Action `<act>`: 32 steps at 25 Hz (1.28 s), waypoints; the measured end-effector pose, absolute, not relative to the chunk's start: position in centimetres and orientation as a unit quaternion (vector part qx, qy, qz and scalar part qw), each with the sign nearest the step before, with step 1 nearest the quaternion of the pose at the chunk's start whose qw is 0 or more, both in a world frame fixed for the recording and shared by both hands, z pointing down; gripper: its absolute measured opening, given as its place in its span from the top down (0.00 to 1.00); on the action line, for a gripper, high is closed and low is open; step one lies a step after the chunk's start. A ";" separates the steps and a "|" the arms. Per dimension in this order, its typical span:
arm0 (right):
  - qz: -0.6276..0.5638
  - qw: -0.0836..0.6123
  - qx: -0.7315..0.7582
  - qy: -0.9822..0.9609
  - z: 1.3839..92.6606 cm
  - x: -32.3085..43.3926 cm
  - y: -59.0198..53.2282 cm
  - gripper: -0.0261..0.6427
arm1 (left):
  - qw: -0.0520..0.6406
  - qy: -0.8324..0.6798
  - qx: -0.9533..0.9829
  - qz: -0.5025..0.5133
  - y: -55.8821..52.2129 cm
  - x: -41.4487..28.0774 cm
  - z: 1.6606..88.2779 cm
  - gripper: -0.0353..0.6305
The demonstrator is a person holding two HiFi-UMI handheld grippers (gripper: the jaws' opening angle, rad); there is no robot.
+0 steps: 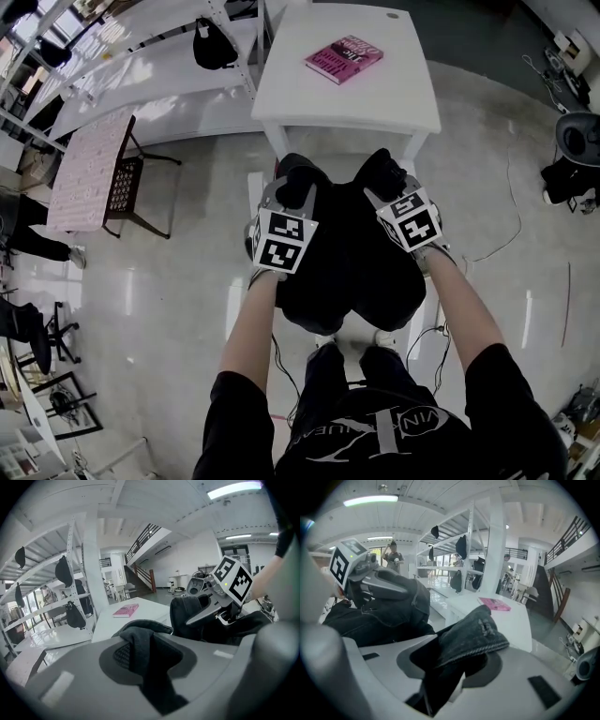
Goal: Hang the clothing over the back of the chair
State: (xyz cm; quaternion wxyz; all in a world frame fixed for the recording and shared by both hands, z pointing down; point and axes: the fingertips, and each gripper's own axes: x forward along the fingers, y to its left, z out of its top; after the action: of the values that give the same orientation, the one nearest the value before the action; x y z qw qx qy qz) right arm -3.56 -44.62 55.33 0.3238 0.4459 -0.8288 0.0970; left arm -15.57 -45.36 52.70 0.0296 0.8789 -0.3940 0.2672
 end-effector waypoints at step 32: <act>0.169 0.349 0.426 -0.817 58.1 -1.3 -41.7 0.64 | 0.169 -0.308 0.843 0.408 -43.4 -14.7 59.7 0.44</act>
State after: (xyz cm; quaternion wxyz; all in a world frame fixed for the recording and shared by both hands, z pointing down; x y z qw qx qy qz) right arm -1.32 -41.71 58.13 0.3495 0.4256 -0.8174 0.1691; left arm -14.65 -43.43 59.66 0.1693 0.8426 -0.3076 0.4084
